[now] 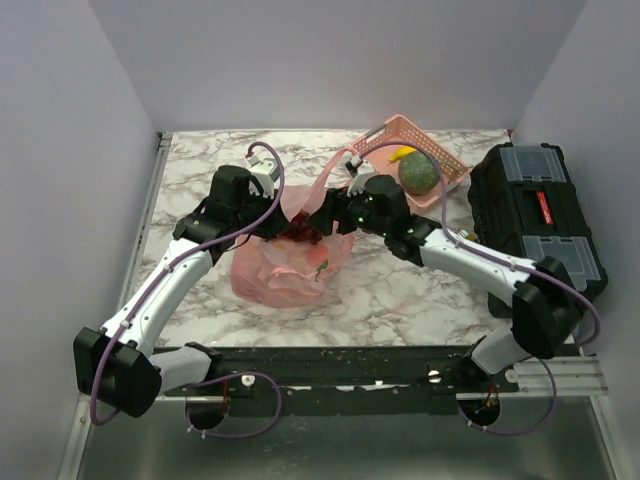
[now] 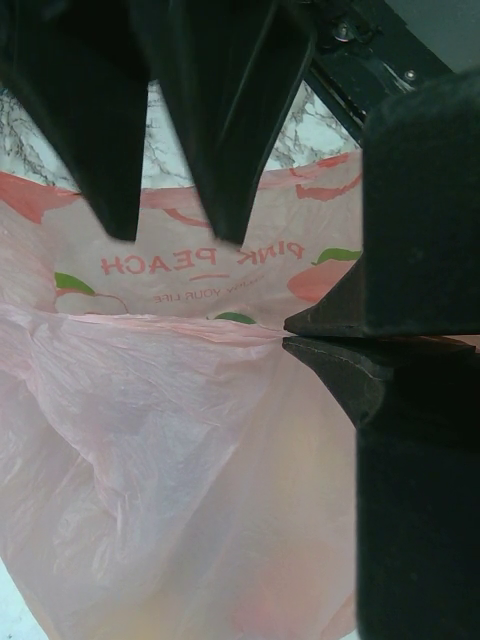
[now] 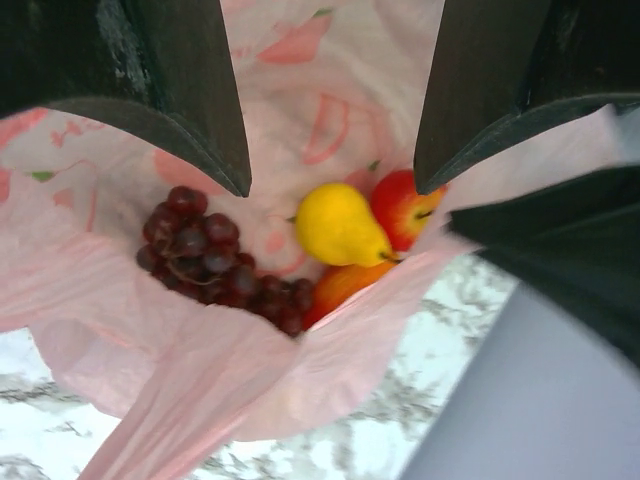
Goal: Take the fake fruits out of the plastic bag
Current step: Take out the fake fruit from the plastic bag.
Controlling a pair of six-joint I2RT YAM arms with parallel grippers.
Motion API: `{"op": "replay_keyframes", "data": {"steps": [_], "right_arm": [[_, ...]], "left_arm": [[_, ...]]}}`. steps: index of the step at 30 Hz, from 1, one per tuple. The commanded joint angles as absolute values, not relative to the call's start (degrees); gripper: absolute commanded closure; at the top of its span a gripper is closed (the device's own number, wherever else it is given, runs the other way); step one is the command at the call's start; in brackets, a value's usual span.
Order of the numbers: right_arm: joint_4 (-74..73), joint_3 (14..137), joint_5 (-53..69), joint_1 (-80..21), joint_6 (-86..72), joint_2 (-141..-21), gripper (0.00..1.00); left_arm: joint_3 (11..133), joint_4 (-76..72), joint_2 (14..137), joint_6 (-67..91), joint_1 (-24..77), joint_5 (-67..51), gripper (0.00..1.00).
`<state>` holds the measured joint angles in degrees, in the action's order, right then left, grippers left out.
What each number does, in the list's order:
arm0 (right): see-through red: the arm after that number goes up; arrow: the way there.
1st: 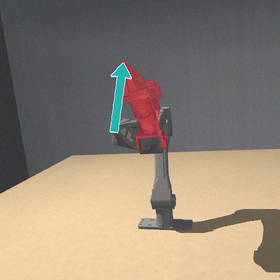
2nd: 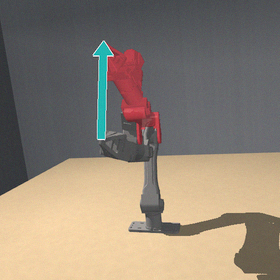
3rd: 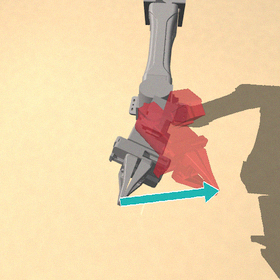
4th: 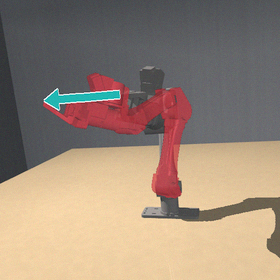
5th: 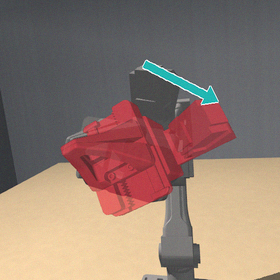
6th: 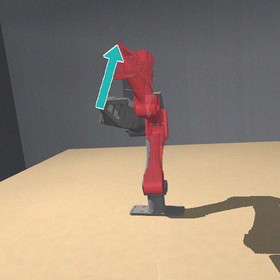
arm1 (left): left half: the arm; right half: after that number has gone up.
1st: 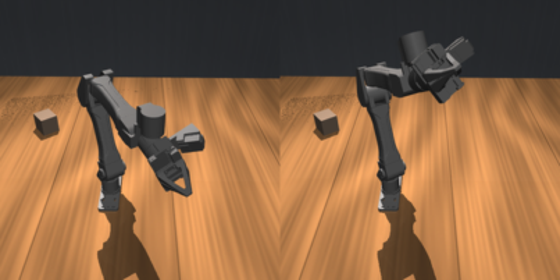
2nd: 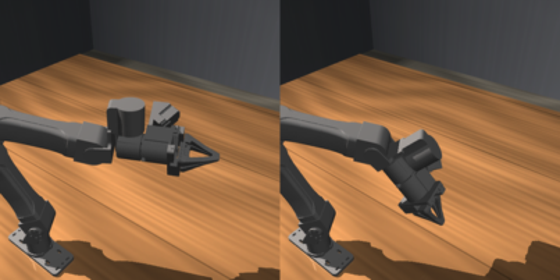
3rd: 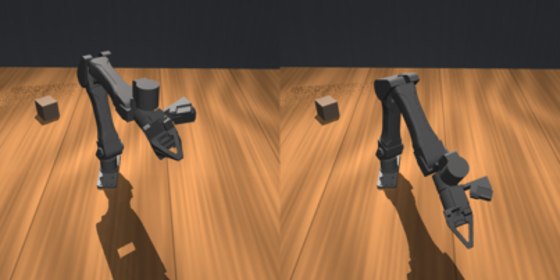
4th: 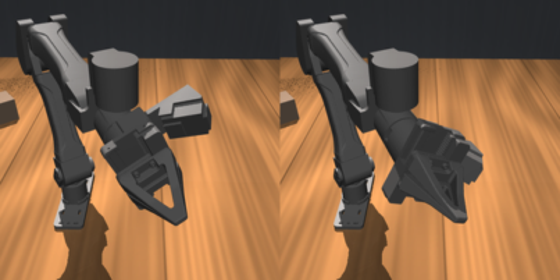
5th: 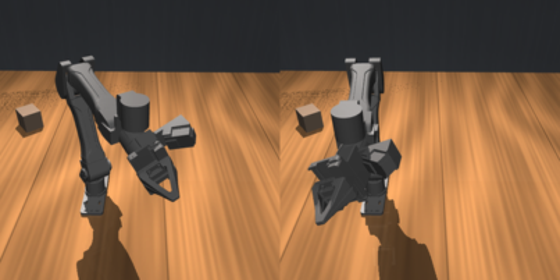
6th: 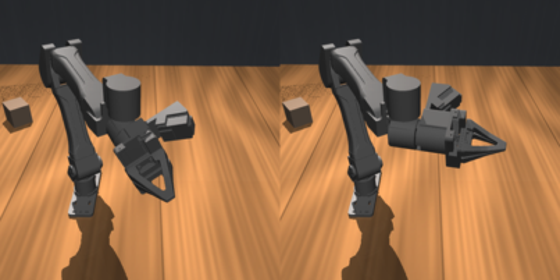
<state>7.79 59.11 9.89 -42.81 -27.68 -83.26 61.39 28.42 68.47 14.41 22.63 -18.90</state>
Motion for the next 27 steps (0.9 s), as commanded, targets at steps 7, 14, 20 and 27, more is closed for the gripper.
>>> {"op": "replay_keyframes", "data": {"steps": [7,14,20,27], "right_arm": [[3.5,68.0,-3.0,-44.9,-18.9,-99.2,0.28],[10.0,66.7,-11.7,-47.0,-16.0,-105.4,0.24],[20.7,63.2,-16.5,-47.7,-15.1,-107.8,0.20],[24.8,64.4,-17.4,-47.7,-14.1,-112.8,0.17]], "left_arm": [[62.3,27.6,67.5,14.6,23.0,-20.4,1.00],[62.4,27.5,67.8,14.9,23.0,-21.0,1.00],[62.4,27.5,67.8,14.9,23.1,-21.0,1.00],[62.3,27.5,67.7,14.9,23.1,-21.1,1.00]]}}
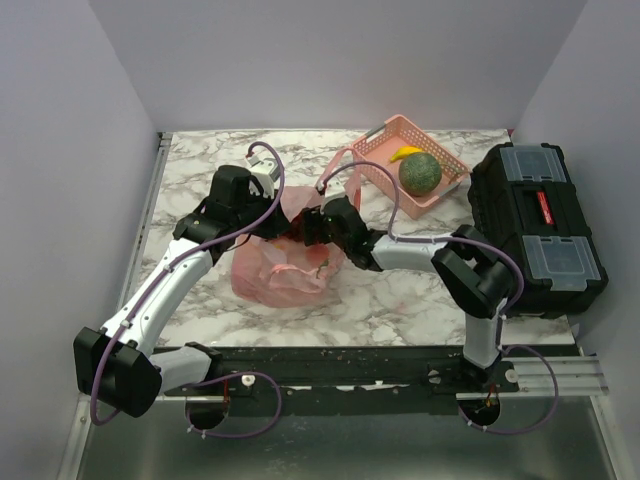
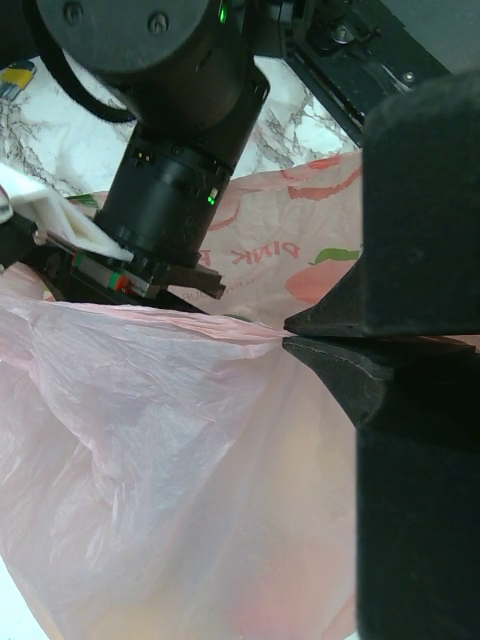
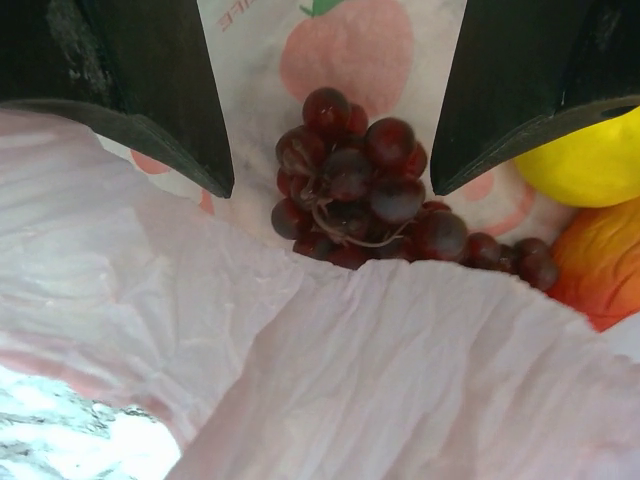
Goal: Take the fake fruits out of the plastic bag
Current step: Take out the fake fruit from the plastic bag.
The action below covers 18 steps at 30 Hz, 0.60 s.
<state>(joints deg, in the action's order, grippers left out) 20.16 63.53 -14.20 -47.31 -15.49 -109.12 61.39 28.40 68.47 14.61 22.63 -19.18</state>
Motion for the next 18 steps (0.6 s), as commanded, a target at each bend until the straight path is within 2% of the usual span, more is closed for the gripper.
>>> {"op": "replay_keyframes", "data": {"steps": [1,6,10,18], "right_arm": [[24.9,64.7,-17.5,-47.7,-14.3,-113.5,0.17],[25.6,65.4,-17.7,-47.7,-15.2,-116.3,0.18],[25.6,66.0,-18.1,-47.7,-15.6,-117.4,0.29],[24.9,66.5,-17.4,-47.7,-16.5,-116.5,0.84]], "left_arm": [[62.3,27.5,67.7,14.9,23.1,-21.2,1.00],[62.3,27.5,67.6,14.9,23.2,-21.3,1.00],[62.3,27.5,67.6,14.9,23.3,-21.4,1.00],[62.3,27.6,67.5,14.9,23.4,-21.1,1.00]]}}
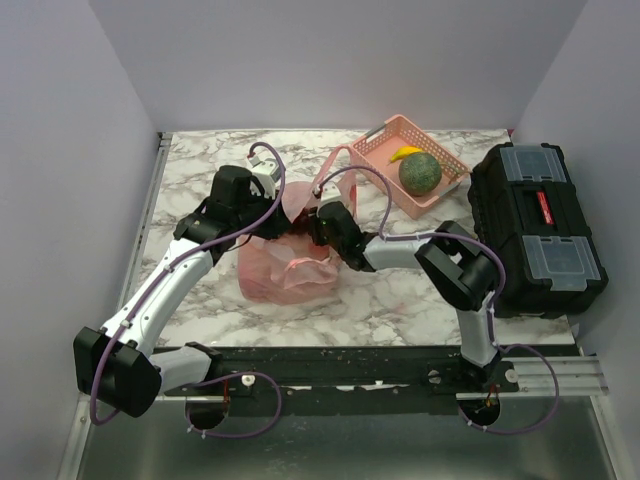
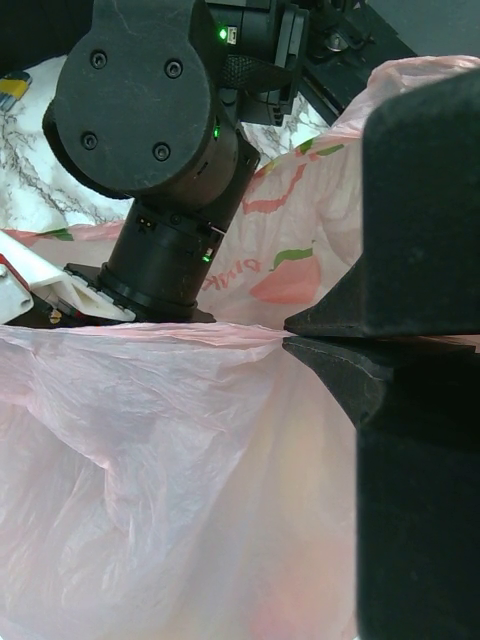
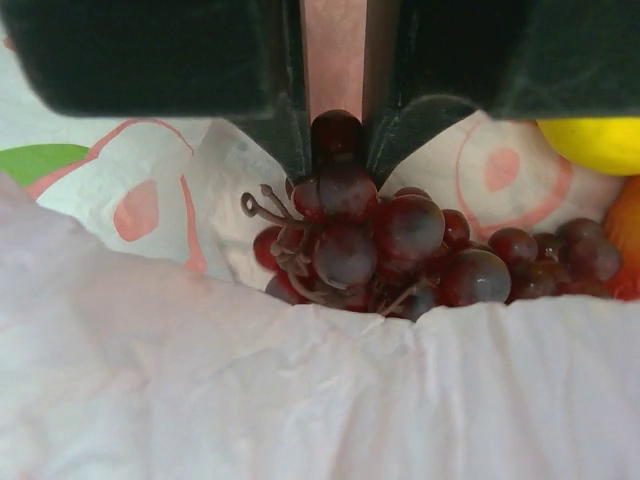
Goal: Take the fake fruits out of the plastic bag
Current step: Take out the fake fruit from the plastic bag.
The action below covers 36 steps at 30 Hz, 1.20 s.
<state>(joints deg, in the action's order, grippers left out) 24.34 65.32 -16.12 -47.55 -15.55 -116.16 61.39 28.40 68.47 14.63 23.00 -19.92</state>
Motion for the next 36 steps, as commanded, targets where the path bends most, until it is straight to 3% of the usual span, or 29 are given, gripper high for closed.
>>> {"op": "replay_keyframes", "data": {"steps": [1,4,19,36], "right_arm": [[25.1,66.2,-17.1,-47.8,-16.6,-115.9,0.89],[25.1,65.5,-16.6,-47.7,-17.1,-113.6,0.99],[26.3,57.3,-10.6,-47.8,-21.7,-98.1,0.99],[17.9,49.1,-6.1,-47.7,-21.0,-84.3,0.99]], "left_arm": [[62.4,27.6,67.5,14.9,23.4,-21.1,1.00],[62.4,27.6,67.5,14.9,23.4,-21.0,1.00],[62.5,27.7,68.3,14.9,23.5,-20.8,1.00],[62.7,28.1,68.0,14.7,23.5,-18.7,1.00]]}}
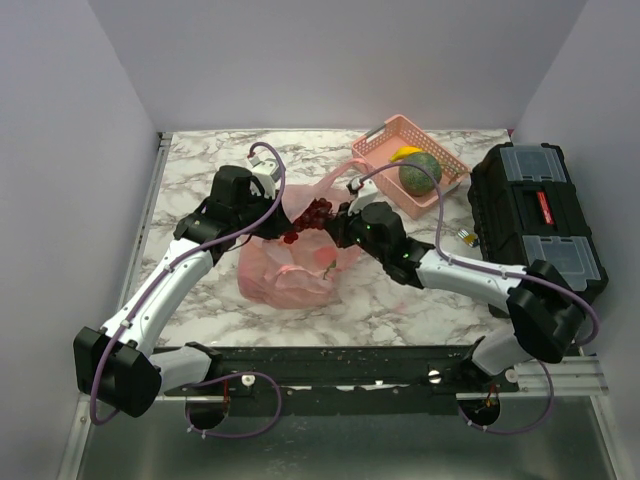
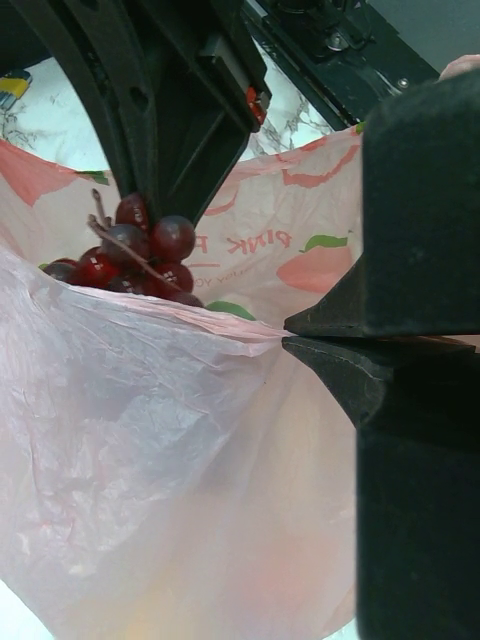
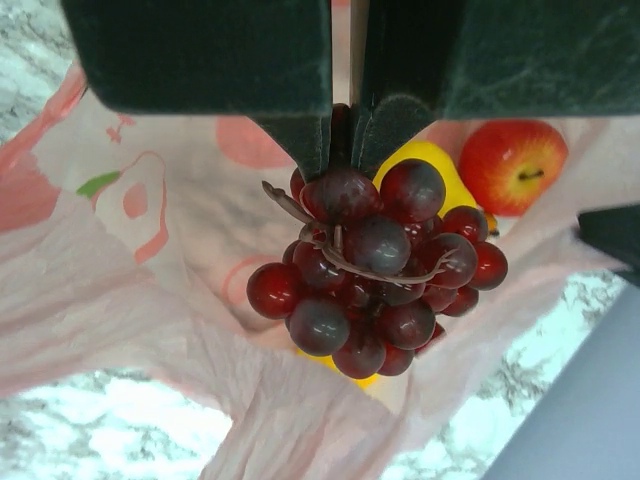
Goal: Take the fake fruits out of the plastic bag
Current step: Take out the fake fruit from the plastic bag, then place the fake fruit in the bin.
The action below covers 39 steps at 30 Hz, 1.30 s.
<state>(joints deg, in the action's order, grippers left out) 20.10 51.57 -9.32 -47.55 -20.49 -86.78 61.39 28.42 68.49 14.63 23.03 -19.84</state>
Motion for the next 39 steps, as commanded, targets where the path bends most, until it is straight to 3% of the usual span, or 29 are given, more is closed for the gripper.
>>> {"op": "replay_keyframes", "data": {"steps": [1,16,28,39], "right_arm": [[17.8,48.4,-5.6,-47.7,-21.3,-83.6,0.99],[11.1,45.4,-9.7,-47.7,-21.9,-65.5,0.99],[4.5,45.6,-20.7,-47.7,-17.4,-53.1,0.99],[3.1,40.2,-38.5,-47.7,-13.6,-44.1,0.99]], "left_arm": [[62.6,28.1,68.0,14.7,23.5,-18.7,1.00],[62.8,28.4,68.0,14.9,23.5,-15.9,1.00],[63.4,29.1,68.9,15.4,23.5,-15.9,1.00],[64.2,30.0,70.3,15.6,23.4,-15.6,1.00]]}}
